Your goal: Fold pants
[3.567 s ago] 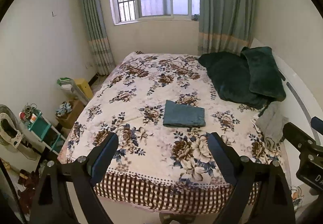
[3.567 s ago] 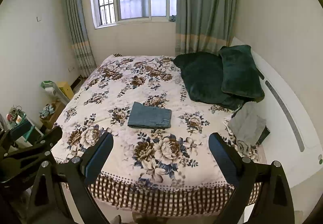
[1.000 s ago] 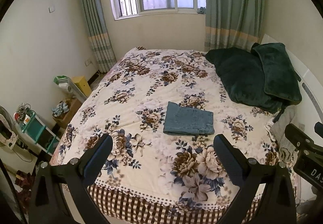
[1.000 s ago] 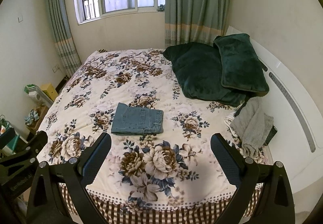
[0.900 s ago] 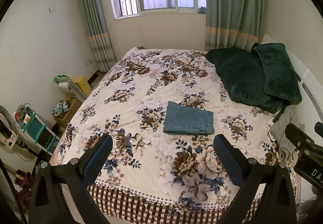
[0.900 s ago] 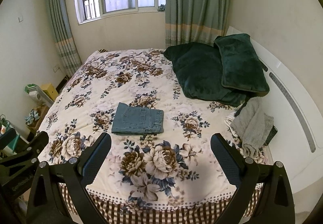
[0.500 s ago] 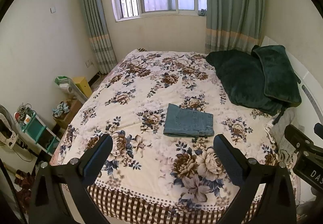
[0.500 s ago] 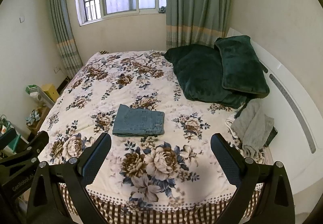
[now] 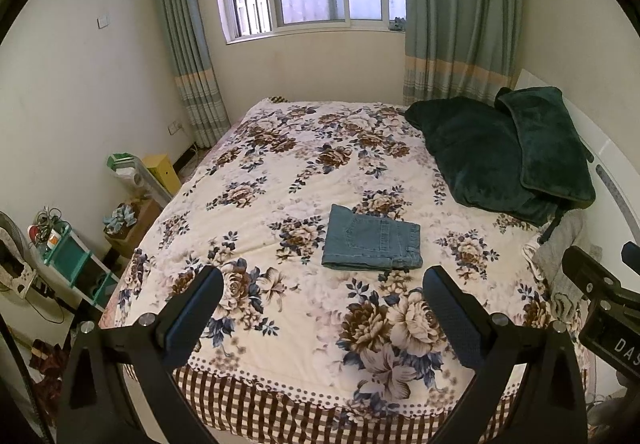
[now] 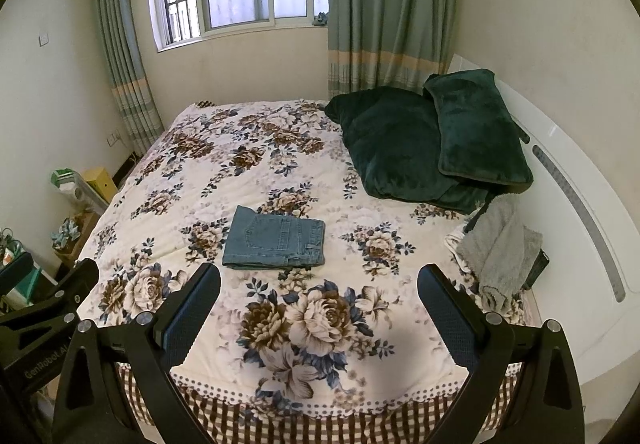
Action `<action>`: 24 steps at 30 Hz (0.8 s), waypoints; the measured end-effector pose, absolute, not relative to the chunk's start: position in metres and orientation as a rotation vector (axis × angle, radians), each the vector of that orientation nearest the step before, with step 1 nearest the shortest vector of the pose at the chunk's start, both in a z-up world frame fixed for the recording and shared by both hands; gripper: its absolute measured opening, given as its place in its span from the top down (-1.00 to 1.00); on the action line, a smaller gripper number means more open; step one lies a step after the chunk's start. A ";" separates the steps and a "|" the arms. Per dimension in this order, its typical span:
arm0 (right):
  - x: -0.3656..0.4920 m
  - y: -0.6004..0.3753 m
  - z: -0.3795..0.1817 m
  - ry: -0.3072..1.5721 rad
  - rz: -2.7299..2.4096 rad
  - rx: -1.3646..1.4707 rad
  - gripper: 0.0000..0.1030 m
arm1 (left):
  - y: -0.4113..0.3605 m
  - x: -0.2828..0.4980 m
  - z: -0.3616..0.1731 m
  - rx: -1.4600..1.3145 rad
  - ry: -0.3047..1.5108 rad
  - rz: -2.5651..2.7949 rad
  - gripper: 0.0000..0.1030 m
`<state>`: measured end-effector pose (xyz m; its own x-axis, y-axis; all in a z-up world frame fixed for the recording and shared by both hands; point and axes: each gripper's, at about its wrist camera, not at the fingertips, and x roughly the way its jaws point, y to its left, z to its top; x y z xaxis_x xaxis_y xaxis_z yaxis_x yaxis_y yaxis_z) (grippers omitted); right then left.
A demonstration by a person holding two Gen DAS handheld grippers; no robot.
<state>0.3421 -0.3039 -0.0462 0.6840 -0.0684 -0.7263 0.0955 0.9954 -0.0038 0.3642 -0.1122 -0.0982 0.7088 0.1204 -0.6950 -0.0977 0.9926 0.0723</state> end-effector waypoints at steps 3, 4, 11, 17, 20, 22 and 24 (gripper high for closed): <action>0.341 -0.303 -0.045 0.812 -0.091 0.036 -0.96 | -0.112 0.364 -0.099 0.032 0.775 0.120 -0.99; 0.341 -0.303 -0.045 0.812 -0.091 0.036 -0.96 | -0.112 0.364 -0.098 0.031 0.775 0.120 -0.98; 0.341 -0.302 -0.046 0.812 -0.094 0.040 -0.96 | -0.112 0.363 -0.098 0.025 0.777 0.114 -0.98; 0.341 -0.303 -0.043 0.815 -0.103 0.044 -0.96 | -0.116 0.363 -0.095 0.028 0.772 0.111 -0.98; 0.338 -0.304 -0.044 0.816 -0.107 0.046 -0.96 | -0.116 0.362 -0.096 0.021 0.779 0.111 -0.99; 0.337 -0.304 -0.045 0.814 -0.106 0.047 -0.96 | -0.117 0.364 -0.095 0.019 0.783 0.110 -0.98; 0.336 -0.304 -0.045 0.814 -0.105 0.048 -0.96 | -0.118 0.364 -0.094 0.021 0.783 0.112 -0.98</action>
